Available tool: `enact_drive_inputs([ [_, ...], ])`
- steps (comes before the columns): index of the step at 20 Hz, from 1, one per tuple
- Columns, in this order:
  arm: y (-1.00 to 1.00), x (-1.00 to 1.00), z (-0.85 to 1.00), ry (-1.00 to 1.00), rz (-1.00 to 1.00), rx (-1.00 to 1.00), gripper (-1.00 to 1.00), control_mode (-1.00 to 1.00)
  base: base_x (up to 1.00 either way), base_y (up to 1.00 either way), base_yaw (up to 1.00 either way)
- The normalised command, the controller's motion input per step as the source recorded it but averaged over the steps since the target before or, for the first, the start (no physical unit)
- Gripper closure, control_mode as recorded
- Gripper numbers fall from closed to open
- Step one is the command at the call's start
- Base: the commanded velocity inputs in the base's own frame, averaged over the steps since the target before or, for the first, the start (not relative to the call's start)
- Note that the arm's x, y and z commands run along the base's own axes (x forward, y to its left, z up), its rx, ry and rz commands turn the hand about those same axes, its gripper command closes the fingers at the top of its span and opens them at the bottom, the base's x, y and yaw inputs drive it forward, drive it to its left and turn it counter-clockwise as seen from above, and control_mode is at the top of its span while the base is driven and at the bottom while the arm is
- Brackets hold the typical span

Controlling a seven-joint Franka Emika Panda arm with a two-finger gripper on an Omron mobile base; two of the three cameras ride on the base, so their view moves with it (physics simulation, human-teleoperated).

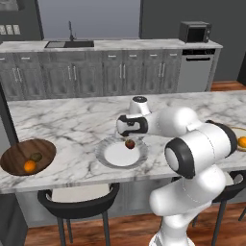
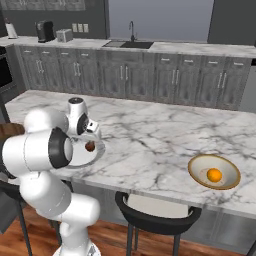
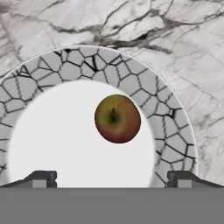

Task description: Take the fruits from the plate on the dining counter and place two fruits in each bowl.

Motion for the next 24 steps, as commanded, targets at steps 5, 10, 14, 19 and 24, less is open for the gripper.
enact_drive_inputs([
  [5, -0.06, 0.00, -0.03, 0.00, 0.00, 0.00, -1.00, -1.00, 0.00, 0.00, 0.00],
  [10, -0.04, -0.01, -0.11, -0.04, 0.00, 0.00, -1.00, -1.00, 0.00, 0.00, 0.00],
  [14, -0.06, 0.09, -0.08, 0.00, 0.00, 0.00, -1.00, -1.00, 0.00, 0.00, 0.00],
  [19, 0.00, 0.20, -0.06, 0.01, 0.02, 0.00, -1.00, -1.00, 0.00, 0.00, 0.00],
  [24, 0.00, 0.21, 0.00, 0.03, 0.01, 0.00, -1.00, -1.00, 0.00, 0.00, 0.00],
])
